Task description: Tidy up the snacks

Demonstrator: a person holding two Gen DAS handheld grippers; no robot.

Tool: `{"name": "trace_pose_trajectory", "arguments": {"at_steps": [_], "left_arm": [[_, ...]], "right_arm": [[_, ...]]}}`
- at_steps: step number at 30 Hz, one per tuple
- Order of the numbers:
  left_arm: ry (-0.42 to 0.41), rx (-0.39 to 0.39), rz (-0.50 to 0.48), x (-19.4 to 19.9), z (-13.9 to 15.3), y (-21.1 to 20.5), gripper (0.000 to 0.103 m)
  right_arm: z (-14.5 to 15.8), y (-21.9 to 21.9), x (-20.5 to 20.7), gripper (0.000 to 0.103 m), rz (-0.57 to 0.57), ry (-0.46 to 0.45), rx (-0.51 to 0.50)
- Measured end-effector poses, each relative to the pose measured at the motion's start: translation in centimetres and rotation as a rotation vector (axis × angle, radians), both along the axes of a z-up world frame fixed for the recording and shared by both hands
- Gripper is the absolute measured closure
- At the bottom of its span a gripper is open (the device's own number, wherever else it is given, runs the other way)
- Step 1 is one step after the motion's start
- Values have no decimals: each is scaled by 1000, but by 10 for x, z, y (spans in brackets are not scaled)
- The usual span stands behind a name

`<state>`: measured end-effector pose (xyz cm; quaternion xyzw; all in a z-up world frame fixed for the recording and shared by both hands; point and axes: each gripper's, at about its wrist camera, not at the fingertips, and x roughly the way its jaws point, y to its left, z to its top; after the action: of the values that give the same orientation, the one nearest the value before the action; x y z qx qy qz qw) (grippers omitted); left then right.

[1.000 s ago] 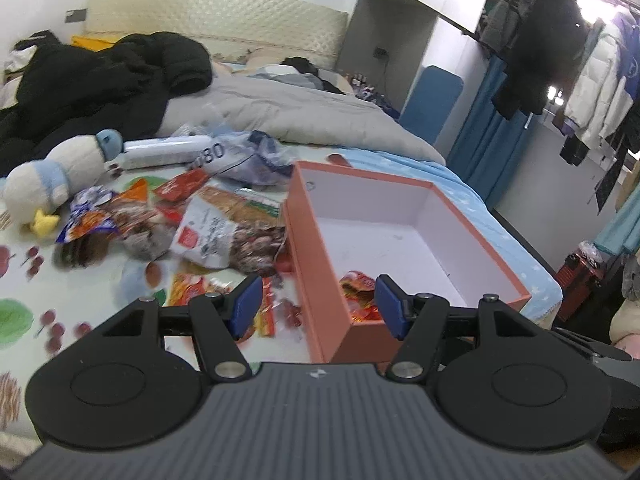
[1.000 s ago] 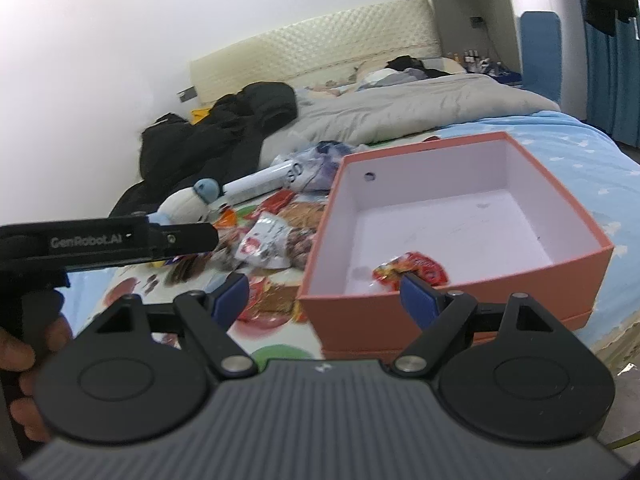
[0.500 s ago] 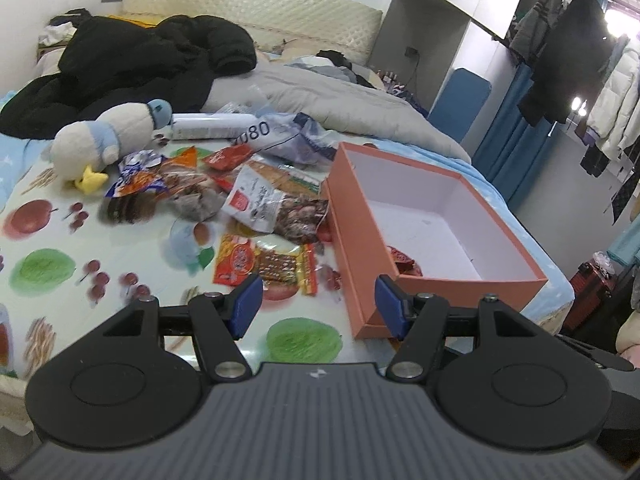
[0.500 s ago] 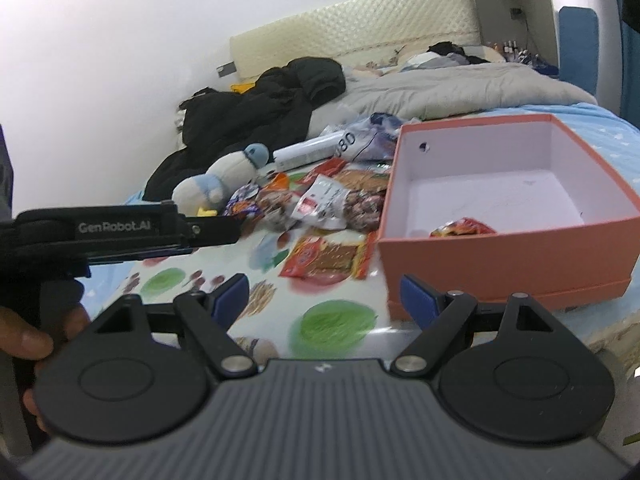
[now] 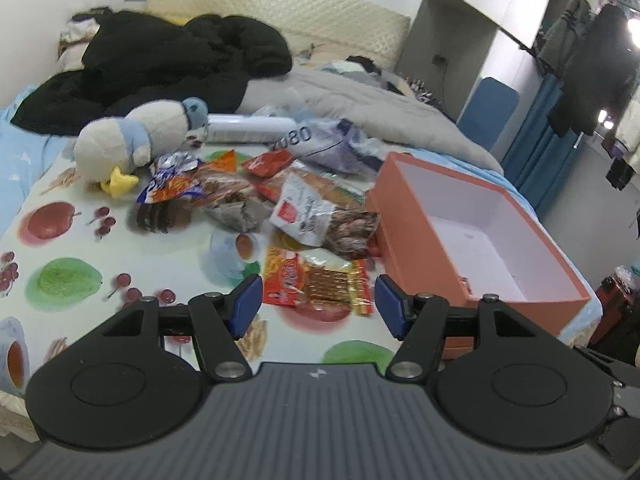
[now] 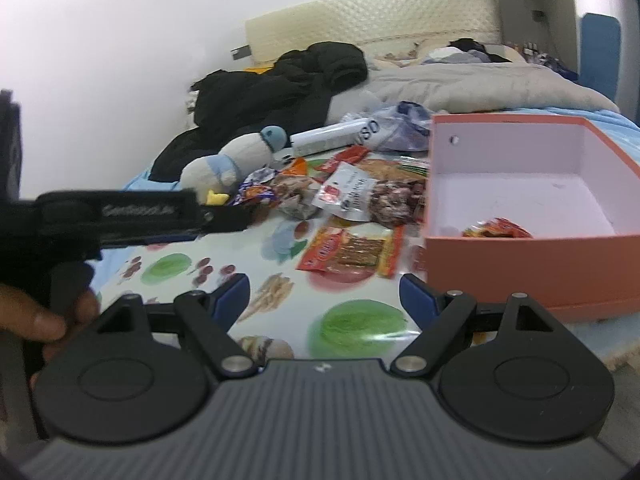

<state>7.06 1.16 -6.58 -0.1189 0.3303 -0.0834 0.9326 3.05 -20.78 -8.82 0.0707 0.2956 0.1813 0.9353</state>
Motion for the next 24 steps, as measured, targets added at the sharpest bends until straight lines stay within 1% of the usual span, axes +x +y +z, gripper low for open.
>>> {"name": "trace_pose_trajectory", "arguments": {"at_steps": [2,6,10,12,13,15,18,20,24], "left_arm": [[13,-18,1,11,-8,11,36],[39,-8,21,32,-25,31,36],[57,-43,41,57,-44,51,36],[80,-66,72,71,-56,60,36],[89,-86,88,77,-61,64,36],[99,-155,112,90,-72,75,36],[108,-230,151,105,-84,85,36],[117,-258,168,117,-92,89,36],[128,-284,193,139,-104,95,36]], "right_arm": [[-3,10,5,20,16,-14,-8],[-11,28,20,21,37,-28,-44],[-20,44,35,23,46,-38,-82],[-24,52,43,23,50,-48,-105],[-27,56,47,23,44,-53,-119],[-32,60,56,24,34,-59,-136],[-41,68,72,26,18,-76,-175],[-49,74,83,27,10,-81,-215],[-59,83,103,27,4,-104,-249]]}}
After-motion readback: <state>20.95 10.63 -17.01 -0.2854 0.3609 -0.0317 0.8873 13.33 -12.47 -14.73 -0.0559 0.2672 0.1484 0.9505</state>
